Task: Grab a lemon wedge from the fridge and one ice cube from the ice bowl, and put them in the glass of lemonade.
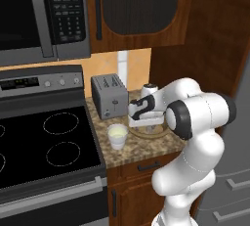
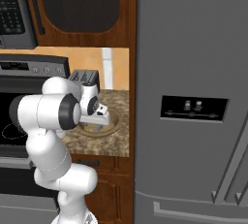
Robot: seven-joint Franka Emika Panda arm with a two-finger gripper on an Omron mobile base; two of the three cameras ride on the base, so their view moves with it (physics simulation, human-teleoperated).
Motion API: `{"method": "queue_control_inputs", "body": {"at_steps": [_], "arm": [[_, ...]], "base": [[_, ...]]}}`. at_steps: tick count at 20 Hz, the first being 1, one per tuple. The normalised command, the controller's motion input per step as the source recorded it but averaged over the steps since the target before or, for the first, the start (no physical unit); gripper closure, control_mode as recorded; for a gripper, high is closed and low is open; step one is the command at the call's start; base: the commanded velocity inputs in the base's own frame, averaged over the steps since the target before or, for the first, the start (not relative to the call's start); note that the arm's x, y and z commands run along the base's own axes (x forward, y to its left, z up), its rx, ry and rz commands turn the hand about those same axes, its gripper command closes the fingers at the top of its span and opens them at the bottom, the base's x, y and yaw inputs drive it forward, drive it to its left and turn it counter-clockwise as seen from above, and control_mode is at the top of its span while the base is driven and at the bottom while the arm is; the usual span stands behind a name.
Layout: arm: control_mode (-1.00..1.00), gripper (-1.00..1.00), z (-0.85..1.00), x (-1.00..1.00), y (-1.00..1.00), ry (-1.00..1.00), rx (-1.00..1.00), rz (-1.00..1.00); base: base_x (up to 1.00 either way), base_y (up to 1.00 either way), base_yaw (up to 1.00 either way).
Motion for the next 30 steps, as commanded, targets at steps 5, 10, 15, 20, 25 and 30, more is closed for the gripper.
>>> {"method": "queue_control_inputs", "body": {"at_steps": [5, 10, 15, 20, 25, 30], "arm": [[-1.0, -1.0, 0.0, 0.0, 0.0, 0.0, 0.0, 0.0], [-1.0, -1.0, -0.01, 0.0, 0.0, 0.0, 0.0, 0.0], [-1.0, -1.0, -0.23, -0.07, 0.0, 0.0, 0.0, 0.0], [-1.0, -1.0, 0.0, -0.1, 0.0, 0.0, 0.0, 0.0], [-1.0, -1.0, 0.0, 0.0, 0.0, 0.0, 0.0, 0.0], [-1.0, -1.0, -0.04, 0.0, 0.0, 0.0, 0.0, 0.0]], "base": [[0.0, 0.0, 0.0], [0.0, 0.0, 0.0], [0.0, 0.0, 0.0], [0.0, 0.0, 0.0], [0.0, 0.0, 0.0], [0.0, 0.0, 0.0]]}}
